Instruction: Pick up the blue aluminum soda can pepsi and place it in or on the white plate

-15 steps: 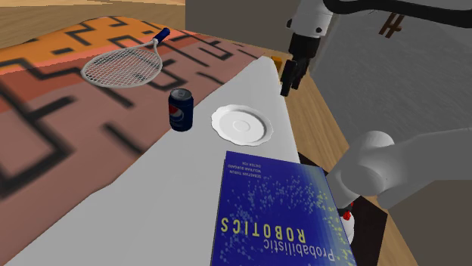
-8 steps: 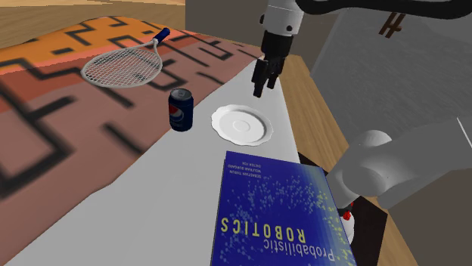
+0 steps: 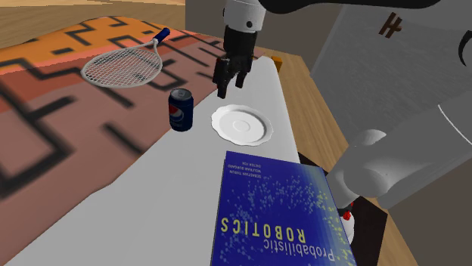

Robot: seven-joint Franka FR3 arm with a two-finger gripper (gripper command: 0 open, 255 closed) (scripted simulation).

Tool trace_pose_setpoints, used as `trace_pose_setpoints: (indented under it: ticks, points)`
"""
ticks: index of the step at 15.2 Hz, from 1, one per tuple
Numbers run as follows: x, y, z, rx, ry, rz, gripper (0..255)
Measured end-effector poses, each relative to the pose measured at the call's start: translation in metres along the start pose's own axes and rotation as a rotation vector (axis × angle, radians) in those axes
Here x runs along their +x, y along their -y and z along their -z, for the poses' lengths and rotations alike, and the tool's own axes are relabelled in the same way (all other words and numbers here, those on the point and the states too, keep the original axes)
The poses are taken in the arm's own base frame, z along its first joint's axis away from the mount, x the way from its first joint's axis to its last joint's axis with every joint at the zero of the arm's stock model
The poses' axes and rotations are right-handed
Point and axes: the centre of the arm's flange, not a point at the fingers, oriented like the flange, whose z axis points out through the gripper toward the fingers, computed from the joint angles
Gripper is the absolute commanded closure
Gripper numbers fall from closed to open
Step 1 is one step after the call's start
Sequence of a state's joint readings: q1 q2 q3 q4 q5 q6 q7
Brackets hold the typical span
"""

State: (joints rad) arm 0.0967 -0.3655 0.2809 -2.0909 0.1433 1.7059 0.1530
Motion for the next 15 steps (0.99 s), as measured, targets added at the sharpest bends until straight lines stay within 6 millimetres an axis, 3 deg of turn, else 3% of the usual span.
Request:
trace_pose_setpoints:
  ticks: [9, 15]
  points:
    - [0.066, 0.093, 0.001, -0.027, -0.049, 0.045, 0]
    - [0.070, 0.097, -0.025, -0.029, -0.053, 0.047, 0]
